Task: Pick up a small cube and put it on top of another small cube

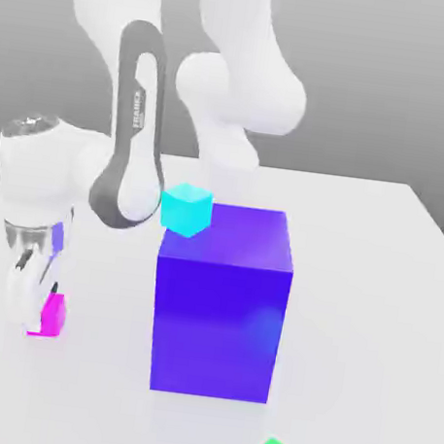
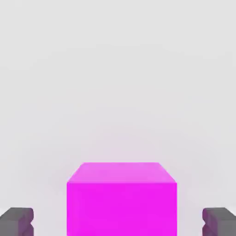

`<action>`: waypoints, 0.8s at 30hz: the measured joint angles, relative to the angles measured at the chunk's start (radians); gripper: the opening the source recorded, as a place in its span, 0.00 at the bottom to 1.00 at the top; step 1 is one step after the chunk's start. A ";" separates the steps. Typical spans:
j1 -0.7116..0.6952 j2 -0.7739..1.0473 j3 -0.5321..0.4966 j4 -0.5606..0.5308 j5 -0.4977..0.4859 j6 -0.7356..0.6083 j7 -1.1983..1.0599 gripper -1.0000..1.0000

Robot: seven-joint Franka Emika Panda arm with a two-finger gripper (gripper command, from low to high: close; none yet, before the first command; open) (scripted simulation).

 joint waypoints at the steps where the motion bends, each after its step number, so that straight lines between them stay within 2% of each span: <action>1: 0.000 0.000 0.000 0.000 0.000 0.000 0.000 0.00; 6: -0.002 -0.003 0.001 -0.001 -0.004 -0.001 0.003 0.00; 12: 0.030 -0.197 -0.051 -0.039 -0.091 -0.157 0.069 0.00; 14: 0.046 -0.228 -0.039 -0.029 -0.114 -0.192 0.040 0.00; 18: 0.107 -0.215 0.029 0.061 -0.114 -0.224 -0.096 0.00; 24: 0.304 -0.145 0.192 0.246 -0.182 -0.352 -0.049 0.00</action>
